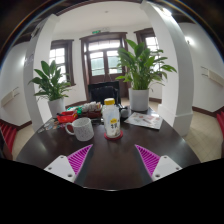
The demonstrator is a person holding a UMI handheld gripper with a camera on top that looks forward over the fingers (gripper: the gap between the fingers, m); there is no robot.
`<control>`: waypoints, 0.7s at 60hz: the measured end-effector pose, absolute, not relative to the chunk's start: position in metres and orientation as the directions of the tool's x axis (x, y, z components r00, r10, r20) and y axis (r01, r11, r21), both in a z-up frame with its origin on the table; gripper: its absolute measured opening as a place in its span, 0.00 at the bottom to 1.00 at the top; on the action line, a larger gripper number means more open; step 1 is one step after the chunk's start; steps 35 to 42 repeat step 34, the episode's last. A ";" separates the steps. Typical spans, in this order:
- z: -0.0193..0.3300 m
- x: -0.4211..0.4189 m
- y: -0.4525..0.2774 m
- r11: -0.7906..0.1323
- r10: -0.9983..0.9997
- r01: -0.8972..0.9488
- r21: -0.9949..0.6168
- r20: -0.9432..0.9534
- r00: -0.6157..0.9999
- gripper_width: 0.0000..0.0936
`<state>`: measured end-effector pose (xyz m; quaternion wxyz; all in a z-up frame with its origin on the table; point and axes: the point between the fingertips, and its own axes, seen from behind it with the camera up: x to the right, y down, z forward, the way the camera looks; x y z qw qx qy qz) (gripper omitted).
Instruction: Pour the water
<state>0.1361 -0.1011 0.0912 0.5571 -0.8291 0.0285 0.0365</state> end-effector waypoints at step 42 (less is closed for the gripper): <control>0.153 0.137 -0.166 -0.300 -0.059 -0.055 -0.952 -0.039 0.998 0.88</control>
